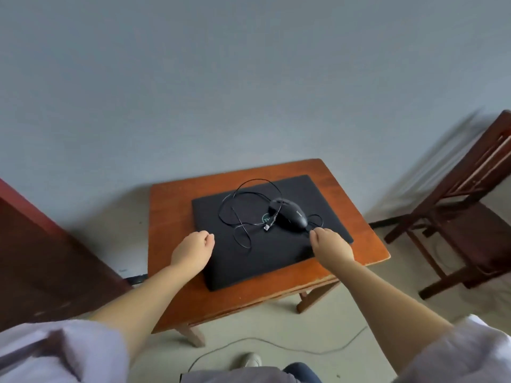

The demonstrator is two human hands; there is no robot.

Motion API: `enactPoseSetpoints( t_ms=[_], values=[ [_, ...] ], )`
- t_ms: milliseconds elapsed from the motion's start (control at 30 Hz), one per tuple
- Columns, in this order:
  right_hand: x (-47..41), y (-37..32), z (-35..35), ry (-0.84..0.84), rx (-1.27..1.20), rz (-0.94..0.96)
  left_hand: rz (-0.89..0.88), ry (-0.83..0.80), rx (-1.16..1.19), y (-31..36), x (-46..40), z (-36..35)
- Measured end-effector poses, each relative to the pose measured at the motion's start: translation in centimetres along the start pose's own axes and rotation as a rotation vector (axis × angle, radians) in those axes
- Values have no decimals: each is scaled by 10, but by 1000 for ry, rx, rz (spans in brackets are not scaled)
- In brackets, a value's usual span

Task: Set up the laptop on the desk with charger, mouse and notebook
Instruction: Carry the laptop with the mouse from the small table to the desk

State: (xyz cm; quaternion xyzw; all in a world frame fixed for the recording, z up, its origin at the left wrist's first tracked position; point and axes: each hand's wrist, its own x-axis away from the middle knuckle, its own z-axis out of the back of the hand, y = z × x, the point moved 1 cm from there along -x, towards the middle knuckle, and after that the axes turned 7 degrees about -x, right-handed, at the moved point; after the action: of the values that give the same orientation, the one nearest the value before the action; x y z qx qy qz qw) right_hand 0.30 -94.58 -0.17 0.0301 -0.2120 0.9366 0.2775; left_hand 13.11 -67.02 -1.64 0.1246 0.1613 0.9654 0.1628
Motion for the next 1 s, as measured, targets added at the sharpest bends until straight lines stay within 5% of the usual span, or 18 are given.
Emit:
enactPoseSetpoints(
  t_ms=[300, 633, 833, 1000],
  values=[
    [-110, 42, 12, -20, 71, -68, 441, -42, 156, 9, -28, -24],
    [-174, 61, -4, -178, -198, -366, 941, -51, 337, 18, -67, -33],
    [-170, 67, -4, -169, -265, -398, 989, 3, 494, 12, -66, -37],
    [-140, 90, 0, -63, -349, -465, 861, 23, 498, 26, -61, -39]
  ],
)
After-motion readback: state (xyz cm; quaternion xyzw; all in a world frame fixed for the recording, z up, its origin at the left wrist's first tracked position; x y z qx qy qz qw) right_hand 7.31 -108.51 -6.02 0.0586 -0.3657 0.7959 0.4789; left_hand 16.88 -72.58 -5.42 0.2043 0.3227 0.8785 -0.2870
